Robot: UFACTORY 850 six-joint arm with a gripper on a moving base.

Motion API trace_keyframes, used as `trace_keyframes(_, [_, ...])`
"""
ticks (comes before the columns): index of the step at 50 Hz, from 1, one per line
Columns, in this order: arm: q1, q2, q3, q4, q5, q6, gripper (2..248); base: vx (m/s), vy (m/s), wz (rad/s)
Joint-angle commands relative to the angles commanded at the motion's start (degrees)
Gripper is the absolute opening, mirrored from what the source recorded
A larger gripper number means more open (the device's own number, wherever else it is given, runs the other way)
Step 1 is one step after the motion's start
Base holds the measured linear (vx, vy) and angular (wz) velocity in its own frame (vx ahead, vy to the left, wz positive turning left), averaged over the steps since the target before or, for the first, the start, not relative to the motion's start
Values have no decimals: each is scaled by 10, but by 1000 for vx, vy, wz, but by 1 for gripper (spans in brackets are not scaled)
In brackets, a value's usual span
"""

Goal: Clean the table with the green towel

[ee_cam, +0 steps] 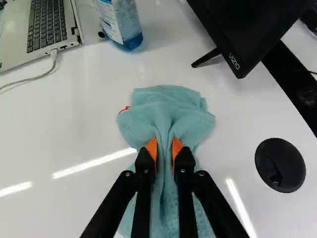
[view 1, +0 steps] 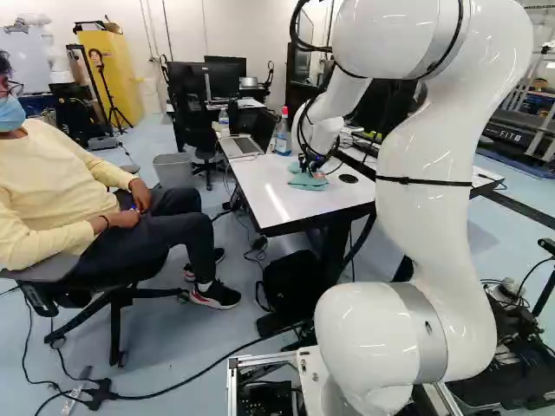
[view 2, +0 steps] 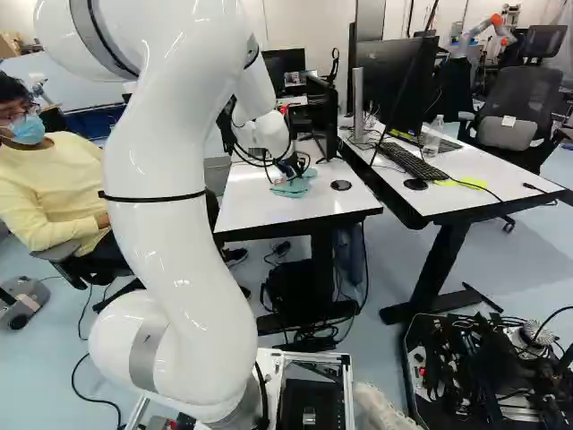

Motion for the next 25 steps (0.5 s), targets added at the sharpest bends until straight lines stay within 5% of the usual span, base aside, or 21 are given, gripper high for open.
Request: trace_keyframes(25, [3,-23,-30,0,-1,0,54,0,0,0])
